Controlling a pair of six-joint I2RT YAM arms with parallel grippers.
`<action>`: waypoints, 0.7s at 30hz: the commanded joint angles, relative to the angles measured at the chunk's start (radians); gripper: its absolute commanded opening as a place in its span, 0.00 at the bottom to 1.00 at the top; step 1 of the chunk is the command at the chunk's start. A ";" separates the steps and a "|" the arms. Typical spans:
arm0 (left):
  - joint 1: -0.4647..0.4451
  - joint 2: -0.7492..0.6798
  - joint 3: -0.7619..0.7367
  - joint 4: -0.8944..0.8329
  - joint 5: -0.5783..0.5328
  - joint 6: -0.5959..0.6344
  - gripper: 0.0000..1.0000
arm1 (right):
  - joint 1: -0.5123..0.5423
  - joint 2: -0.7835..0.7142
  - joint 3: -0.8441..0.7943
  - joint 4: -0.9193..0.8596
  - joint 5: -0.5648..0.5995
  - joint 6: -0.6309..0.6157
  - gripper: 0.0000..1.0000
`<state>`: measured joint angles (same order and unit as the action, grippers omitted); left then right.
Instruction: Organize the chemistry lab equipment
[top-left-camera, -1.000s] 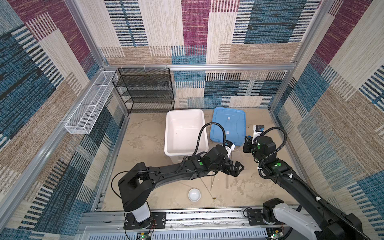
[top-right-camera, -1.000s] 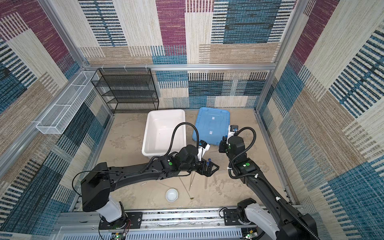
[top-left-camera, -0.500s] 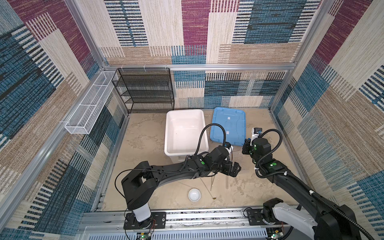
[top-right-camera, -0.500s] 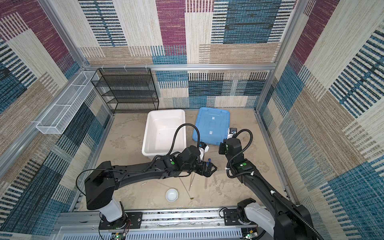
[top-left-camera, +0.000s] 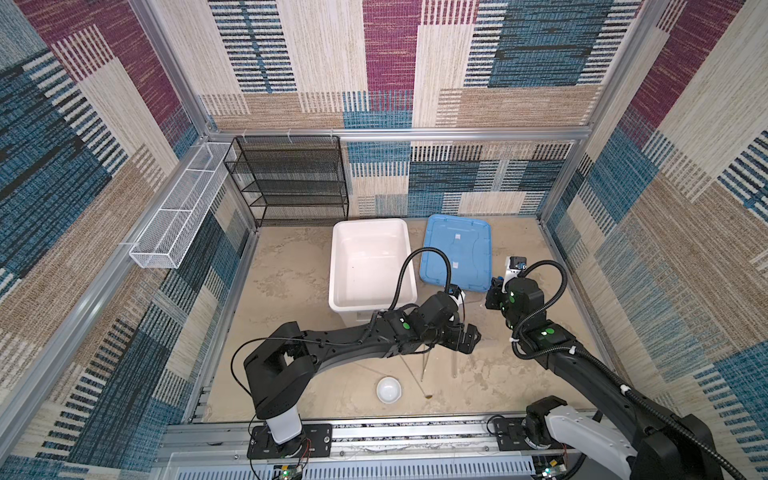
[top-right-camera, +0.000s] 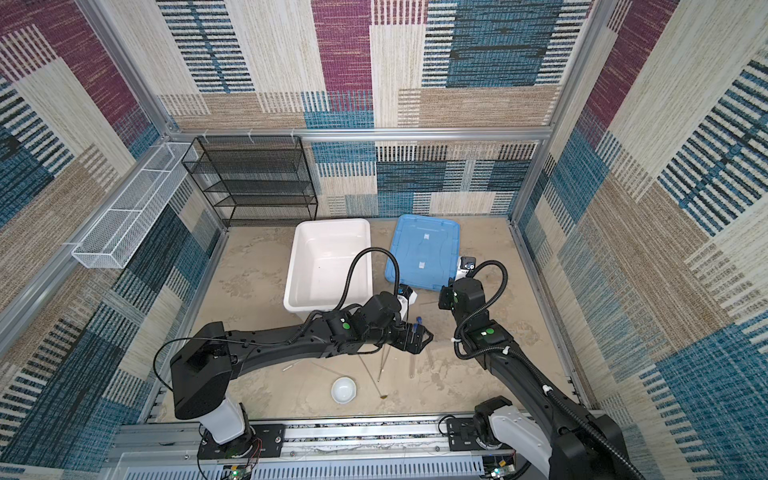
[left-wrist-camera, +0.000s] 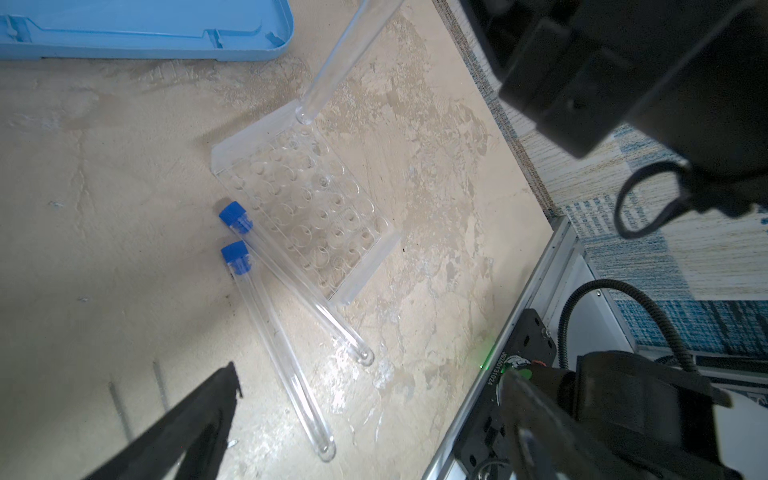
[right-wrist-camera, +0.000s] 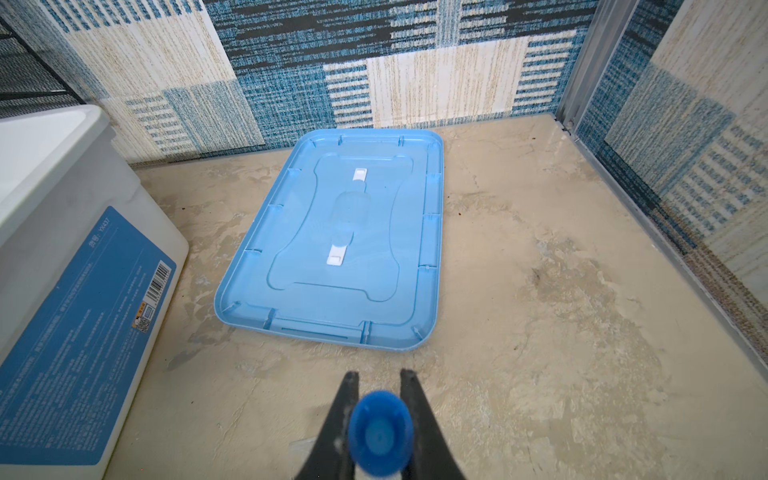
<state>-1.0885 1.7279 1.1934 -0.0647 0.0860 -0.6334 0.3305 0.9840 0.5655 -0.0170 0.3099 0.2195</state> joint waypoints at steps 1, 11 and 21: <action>0.001 0.003 0.002 -0.001 -0.005 -0.020 0.99 | 0.001 -0.011 0.004 -0.011 0.001 0.003 0.17; 0.000 0.010 -0.002 -0.005 -0.012 -0.021 0.99 | 0.001 0.032 -0.023 0.041 -0.017 0.002 0.17; 0.001 0.020 -0.007 -0.017 -0.041 -0.020 0.99 | 0.001 0.090 -0.042 0.158 -0.073 -0.058 0.17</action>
<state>-1.0885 1.7454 1.1900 -0.0689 0.0780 -0.6411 0.3309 1.0695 0.5285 0.0502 0.2676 0.1890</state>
